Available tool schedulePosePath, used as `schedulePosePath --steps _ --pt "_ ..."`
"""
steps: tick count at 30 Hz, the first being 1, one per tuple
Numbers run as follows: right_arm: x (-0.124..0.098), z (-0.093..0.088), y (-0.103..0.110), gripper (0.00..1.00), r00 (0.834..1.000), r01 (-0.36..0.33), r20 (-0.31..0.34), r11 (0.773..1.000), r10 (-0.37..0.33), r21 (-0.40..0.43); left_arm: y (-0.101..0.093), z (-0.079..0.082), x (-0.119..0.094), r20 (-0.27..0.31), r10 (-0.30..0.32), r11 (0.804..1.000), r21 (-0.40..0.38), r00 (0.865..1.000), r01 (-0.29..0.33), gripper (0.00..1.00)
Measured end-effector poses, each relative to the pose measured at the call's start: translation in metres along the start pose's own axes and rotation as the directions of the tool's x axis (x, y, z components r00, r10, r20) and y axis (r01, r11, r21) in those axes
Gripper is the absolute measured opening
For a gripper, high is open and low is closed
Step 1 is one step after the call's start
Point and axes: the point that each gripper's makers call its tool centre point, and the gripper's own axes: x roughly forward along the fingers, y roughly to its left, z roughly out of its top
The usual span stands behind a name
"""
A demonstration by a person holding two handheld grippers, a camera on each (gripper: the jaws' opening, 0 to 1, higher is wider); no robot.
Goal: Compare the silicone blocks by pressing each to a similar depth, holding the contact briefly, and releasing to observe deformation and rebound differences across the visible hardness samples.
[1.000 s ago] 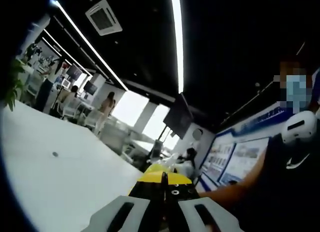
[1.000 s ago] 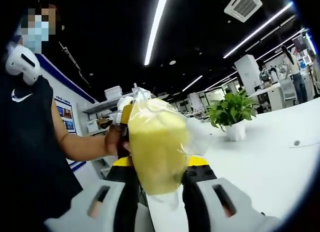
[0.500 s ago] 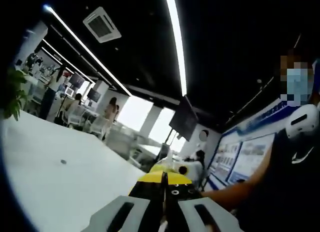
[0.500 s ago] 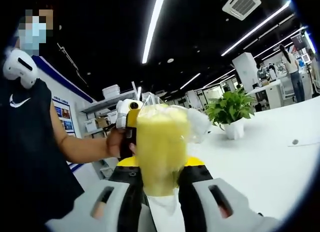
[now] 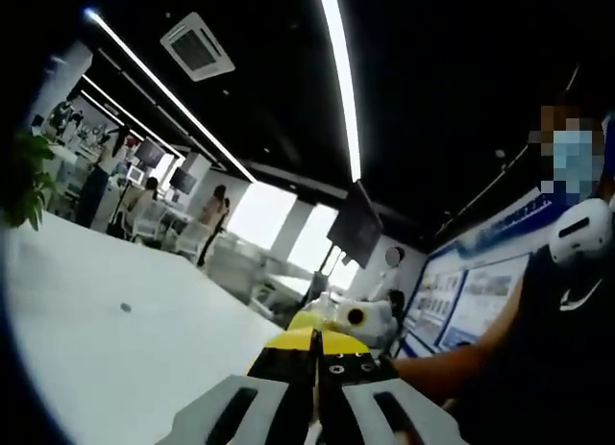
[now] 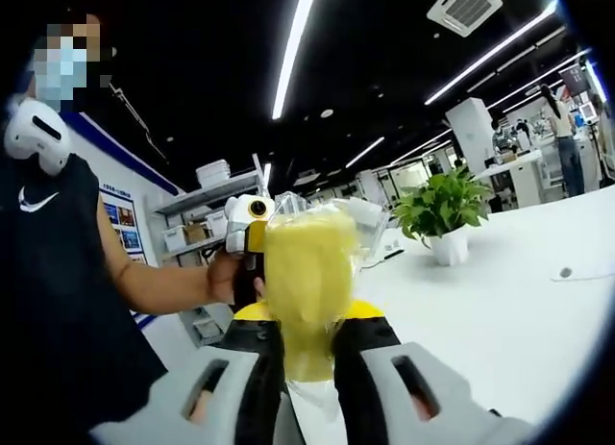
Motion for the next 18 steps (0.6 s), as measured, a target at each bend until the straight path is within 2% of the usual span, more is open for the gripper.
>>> schedulePosePath --steps 5,8,18 --pt "-0.0002 0.0022 -0.0011 0.08 1.0 -0.003 -0.028 0.999 0.004 0.033 0.0019 0.0008 0.0014 0.004 0.019 0.999 0.027 1.0 -0.019 0.0" --pt "-0.0005 0.002 0.0017 0.06 0.999 -0.002 -0.053 1.0 0.004 0.027 0.0019 0.0001 0.0006 -0.003 0.017 1.0 -0.009 1.0 -0.017 0.0" --pt "-0.0023 -0.0014 0.0036 0.03 0.997 -0.01 -0.079 0.999 0.013 0.046 0.0012 -0.0035 0.0009 -0.021 0.021 1.0 -0.02 1.0 -0.021 0.0"
